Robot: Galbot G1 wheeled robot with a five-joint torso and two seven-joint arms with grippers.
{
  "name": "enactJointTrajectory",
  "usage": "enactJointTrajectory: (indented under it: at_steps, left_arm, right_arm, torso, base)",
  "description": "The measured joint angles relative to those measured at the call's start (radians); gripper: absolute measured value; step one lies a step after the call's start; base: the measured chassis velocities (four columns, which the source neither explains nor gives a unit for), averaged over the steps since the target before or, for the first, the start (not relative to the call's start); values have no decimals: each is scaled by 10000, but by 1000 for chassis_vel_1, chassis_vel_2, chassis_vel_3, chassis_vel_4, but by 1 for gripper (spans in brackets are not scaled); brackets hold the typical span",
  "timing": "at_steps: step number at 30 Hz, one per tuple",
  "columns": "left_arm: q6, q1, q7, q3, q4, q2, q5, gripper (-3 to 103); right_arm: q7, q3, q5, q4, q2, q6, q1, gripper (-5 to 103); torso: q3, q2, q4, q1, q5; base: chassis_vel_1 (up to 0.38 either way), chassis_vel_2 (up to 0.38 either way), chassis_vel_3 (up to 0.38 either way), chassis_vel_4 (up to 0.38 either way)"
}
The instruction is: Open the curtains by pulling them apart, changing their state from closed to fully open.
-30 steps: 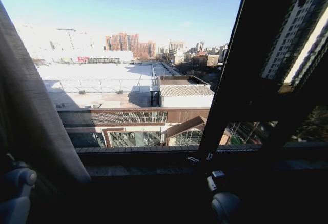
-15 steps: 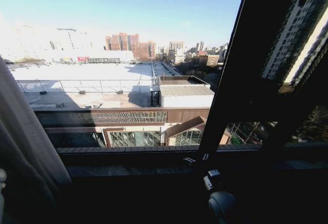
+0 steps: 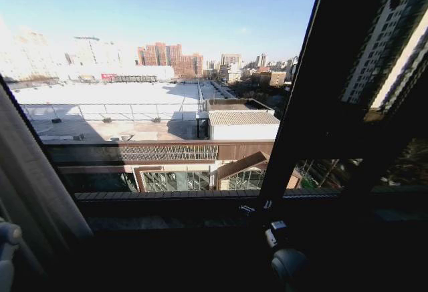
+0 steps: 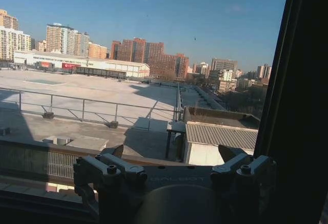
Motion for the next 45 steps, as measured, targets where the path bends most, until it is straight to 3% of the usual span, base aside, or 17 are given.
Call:
enactJointTrajectory:
  at_steps: [3, 6, 9, 12, 13, 15, 16, 20, 24, 31, 45]
  left_arm:
    - [37, 1014, 729, -103, -1179, -405, 12, 40]
    - [141, 1497, 840, -88, -1788, -729, 75, 45]
    - [163, 1899, 868, 42, -2428, -1170, 220, 61]
    - [134, 2109, 1095, 103, -2828, -1381, 166, 67]
    - [-1, 2233, 1380, 129, -3060, -1486, 31, 72]
    - [-602, 2513, 2669, 103, -3352, -1620, -235, 84]
    - [-602, 2513, 2669, 103, -3352, -1620, -235, 84]
    - [-1450, 2882, 4139, 84, -3355, -1743, -344, 97]
    - [-1382, 3010, 4333, 203, -3352, -1868, -505, 100]
    - [-849, 3000, 3666, 670, -3731, -2339, -877, 100]
    - [-706, 3063, 3965, 957, -4138, -2275, -1058, 100]
  right_arm:
    - [114, 45, 173, -16, -76, -122, -8, 100]
    - [199, 32, 247, -59, -103, -241, -7, 100]
    - [280, -9, 433, -58, -159, -343, -6, 100]
    - [323, -21, 616, -17, -271, -386, 33, 100]
    - [351, -18, 699, 12, -340, -406, 80, 100]
    - [493, 26, 887, 56, -492, -494, 274, 100]
    - [493, 26, 887, 56, -492, -494, 274, 100]
    - [620, 62, 1051, -9, -648, -759, 715, 100]
    - [618, 51, 1245, -54, -694, -999, 961, 100]
    - [564, -132, 1534, -197, -754, -1230, 1310, 100]
    - [523, -142, 1826, -129, -996, -1558, 1559, 100]
  torso:
    - [-1, 0, 4, 0, 1]
    - [-1, 0, 1, 0, 1]
    - [-1, 0, 1, 0, 1]
    - [-1, 0, 0, 0, 1]
    - [0, 0, 0, 0, 1]
    - [-1, 0, 0, 0, 1]
    - [-1, 0, 0, 0, 1]
    - [0, 0, 2, 0, 2]
    - [0, 0, 2, 0, 0]
    - [0, 0, 3, 0, -1]
    - [1, 0, 1, 1, -1]
  base:
    - [0, 0, 0, 0]
    - [0, 0, 0, 0]
    - [0, 0, 0, 0]
    - [0, 0, 0, 0]
    - [0, 0, 0, 0]
    - [0, 0, 0, 0]
    - [0, 0, 0, 0]
    - [0, 0, 0, 0]
    - [0, 0, 0, 0]
    - [0, 0, 0, 0]
    - [-128, -131, 132, 129]
